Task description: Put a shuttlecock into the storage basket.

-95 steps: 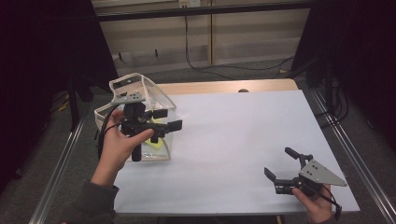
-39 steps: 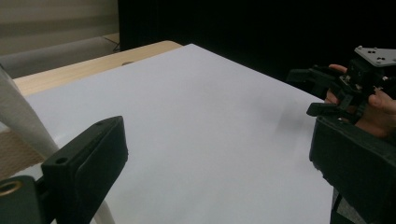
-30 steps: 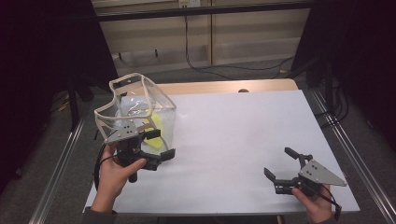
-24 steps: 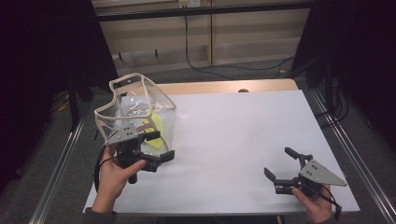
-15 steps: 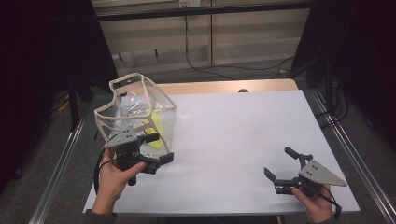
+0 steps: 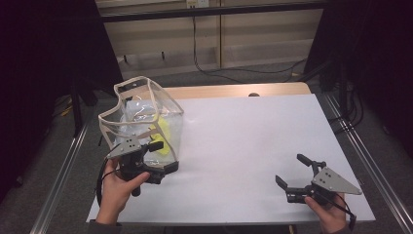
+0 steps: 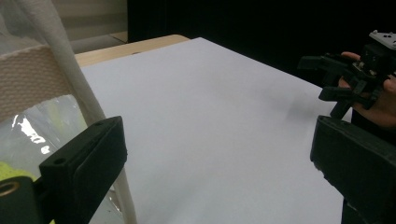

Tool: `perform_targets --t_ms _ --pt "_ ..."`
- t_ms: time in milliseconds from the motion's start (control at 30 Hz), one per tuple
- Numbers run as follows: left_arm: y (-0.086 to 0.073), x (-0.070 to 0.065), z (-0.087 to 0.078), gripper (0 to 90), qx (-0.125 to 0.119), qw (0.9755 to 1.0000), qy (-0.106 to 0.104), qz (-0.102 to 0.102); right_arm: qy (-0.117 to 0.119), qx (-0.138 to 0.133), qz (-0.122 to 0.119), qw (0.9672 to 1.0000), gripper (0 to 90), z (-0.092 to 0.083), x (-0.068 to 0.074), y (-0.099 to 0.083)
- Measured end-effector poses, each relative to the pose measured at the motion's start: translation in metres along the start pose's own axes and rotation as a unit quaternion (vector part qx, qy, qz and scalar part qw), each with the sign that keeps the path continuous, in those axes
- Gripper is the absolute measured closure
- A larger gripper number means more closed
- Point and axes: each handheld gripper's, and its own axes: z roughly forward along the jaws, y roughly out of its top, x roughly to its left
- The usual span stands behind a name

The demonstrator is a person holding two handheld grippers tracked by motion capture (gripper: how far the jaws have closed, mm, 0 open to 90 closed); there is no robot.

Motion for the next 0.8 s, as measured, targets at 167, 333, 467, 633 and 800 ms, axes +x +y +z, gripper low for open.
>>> perform_targets --t_ms 167,333,467,633,800 --pt "-0.004 0.001 0.000 3.7 0.004 1.0000 0.002 -0.001 0.000 0.000 0.000 1.0000 2.8 0.000 0.000 0.000" --pt "-0.007 0.002 0.000 3.7 0.003 1.0000 0.003 0.001 0.000 0.000 0.000 1.0000 2.7 0.000 0.000 0.000" --pt "-0.011 0.002 0.000 3.7 0.003 1.0000 0.003 -0.002 0.000 0.000 0.001 1.0000 2.8 0.000 0.000 0.000" --pt "-0.013 0.003 -0.001 3.8 0.002 1.0000 0.006 -0.002 0.000 0.000 0.000 1.0000 2.7 0.000 0.000 0.000" --pt "-0.016 0.004 -0.002 3.8 0.004 1.0000 0.007 -0.002 0.000 0.000 0.000 1.0000 2.7 0.000 0.000 0.000"
